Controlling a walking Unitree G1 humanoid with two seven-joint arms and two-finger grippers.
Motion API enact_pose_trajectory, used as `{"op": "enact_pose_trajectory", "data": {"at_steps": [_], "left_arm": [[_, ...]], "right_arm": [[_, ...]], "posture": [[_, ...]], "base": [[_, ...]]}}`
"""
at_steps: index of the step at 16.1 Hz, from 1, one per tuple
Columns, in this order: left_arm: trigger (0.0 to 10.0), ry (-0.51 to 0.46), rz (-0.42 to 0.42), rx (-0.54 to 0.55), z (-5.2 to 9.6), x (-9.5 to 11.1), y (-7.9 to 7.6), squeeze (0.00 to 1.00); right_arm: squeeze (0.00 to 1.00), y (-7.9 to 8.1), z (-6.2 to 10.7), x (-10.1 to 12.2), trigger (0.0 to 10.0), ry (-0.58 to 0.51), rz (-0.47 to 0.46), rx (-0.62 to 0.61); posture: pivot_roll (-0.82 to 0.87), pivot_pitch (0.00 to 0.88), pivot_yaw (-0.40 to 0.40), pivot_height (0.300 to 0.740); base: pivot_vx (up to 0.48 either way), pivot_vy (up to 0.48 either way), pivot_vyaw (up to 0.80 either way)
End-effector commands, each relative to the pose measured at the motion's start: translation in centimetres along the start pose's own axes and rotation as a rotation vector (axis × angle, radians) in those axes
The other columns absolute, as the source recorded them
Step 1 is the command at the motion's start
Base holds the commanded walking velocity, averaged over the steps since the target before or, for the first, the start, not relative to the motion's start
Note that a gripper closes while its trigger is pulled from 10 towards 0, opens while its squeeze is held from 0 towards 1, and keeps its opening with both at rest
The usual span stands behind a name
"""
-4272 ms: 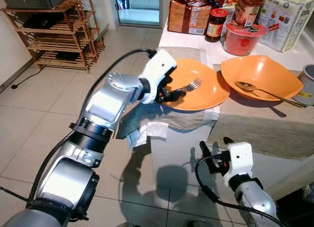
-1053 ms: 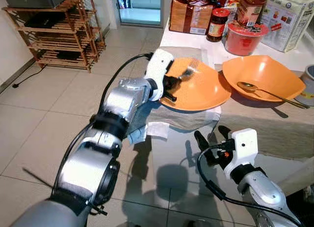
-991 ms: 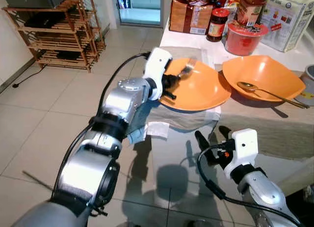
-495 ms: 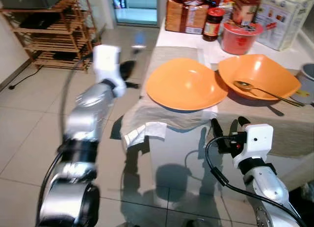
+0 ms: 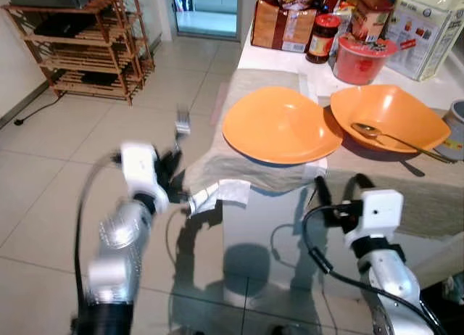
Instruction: Setting the table
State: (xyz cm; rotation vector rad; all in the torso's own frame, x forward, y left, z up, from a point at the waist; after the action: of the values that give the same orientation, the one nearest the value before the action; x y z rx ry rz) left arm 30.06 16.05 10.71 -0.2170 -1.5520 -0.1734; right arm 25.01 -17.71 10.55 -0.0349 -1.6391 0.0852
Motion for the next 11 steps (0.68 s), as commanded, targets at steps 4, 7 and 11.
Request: {"op": "enact_pose_trajectory", "data": {"at_steps": [4,7,11], "left_arm": [[0.0,-0.010,0.042,0.033,0.2,0.4,-0.5,0.00],[0.0,0.013,0.107,-0.017,-0.4,-0.3,-2.1,0.00],[0.0,-0.038,0.121,-0.023,-0.9,1.0,-2.2,0.00]], "right_arm": [[0.00,-0.8,0.7,-0.7,10.0,-0.032,0.027,-0.027],[0.00,-0.7,0.5,-1.0,10.0,-0.037,0.011,-0.019],[0.00,-0.9,0.1,-1.3,10.0,-0.025,0.010,-0.005]], "posture": [[-0.08,0.000,0.024,0.727],[-0.09,0.002,0.025,0.727],[-0.10,0.000,0.016,0.727]], "base": [[0.000,0.000,0.00],[0.000,0.000,0.00],[0.000,-0.226,0.00]]}}
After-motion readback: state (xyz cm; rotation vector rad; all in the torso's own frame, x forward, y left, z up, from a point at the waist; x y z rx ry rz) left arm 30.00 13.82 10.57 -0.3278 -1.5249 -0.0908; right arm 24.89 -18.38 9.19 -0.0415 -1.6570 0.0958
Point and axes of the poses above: a point about 5 cm out from each wrist's last joint towards the gripper, its own z axis pointing back from the gripper into the wrist, its own x axis along the axis of the wrist's last joint, y = z × x, the point moved 2 cm from there along -z, pointing out of the wrist towards the gripper, and after that the axes turned 1 degree about -z, right-handed, at the moved point
